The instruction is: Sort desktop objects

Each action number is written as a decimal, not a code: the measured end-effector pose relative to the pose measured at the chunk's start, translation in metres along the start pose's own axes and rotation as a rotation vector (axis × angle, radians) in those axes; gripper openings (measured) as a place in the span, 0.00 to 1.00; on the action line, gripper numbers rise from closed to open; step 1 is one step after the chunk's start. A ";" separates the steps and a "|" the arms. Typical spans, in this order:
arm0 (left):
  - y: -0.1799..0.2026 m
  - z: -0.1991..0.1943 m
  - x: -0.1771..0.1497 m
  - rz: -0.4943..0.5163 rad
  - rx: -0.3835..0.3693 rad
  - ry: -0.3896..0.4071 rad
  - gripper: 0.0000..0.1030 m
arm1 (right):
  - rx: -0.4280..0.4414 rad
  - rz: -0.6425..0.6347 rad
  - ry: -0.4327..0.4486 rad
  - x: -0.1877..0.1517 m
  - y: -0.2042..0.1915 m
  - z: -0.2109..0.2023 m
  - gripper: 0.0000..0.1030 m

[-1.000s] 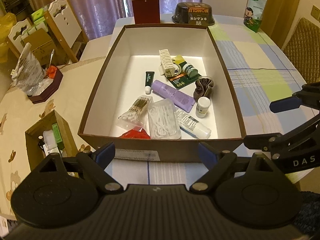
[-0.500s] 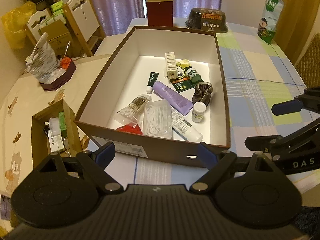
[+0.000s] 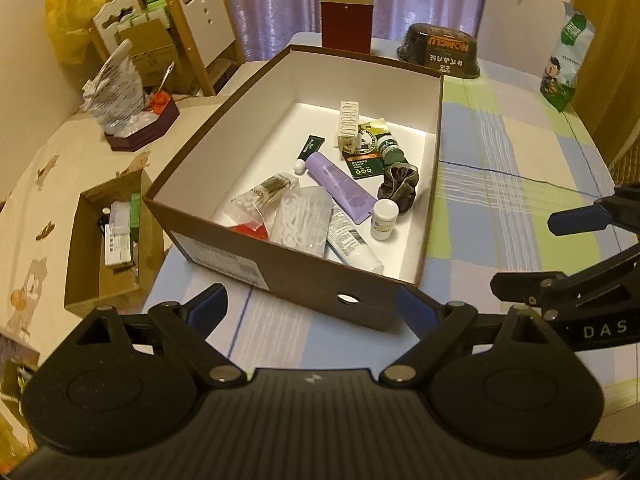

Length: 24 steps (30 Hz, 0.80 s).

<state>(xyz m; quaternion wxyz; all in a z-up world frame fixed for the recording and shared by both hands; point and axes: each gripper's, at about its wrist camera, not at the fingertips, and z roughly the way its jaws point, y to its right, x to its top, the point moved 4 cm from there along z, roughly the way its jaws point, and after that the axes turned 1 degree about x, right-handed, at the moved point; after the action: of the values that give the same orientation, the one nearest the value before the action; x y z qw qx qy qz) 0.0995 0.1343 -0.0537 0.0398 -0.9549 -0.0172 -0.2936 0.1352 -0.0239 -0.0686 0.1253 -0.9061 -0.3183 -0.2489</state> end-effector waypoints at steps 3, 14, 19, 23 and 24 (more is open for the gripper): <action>0.005 -0.006 -0.003 -0.015 0.017 0.004 0.87 | 0.008 -0.015 0.005 -0.002 0.003 -0.003 0.81; 0.027 -0.025 -0.010 -0.054 0.098 0.051 0.97 | 0.033 -0.064 0.018 -0.008 0.017 -0.011 0.81; 0.038 -0.027 -0.012 -0.072 0.095 0.050 0.96 | 0.045 -0.085 0.025 -0.011 0.024 -0.014 0.81; 0.046 -0.031 -0.011 -0.081 0.115 0.058 0.96 | 0.057 -0.095 0.031 -0.012 0.029 -0.016 0.81; 0.047 -0.032 -0.011 -0.086 0.120 0.060 0.96 | 0.059 -0.098 0.032 -0.011 0.030 -0.016 0.81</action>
<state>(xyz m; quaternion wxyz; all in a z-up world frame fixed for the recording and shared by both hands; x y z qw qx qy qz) 0.0751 0.0851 -0.0370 0.0850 -0.9400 -0.0747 -0.3220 0.1404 -0.0587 -0.0631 0.1449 -0.8812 -0.3675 -0.2597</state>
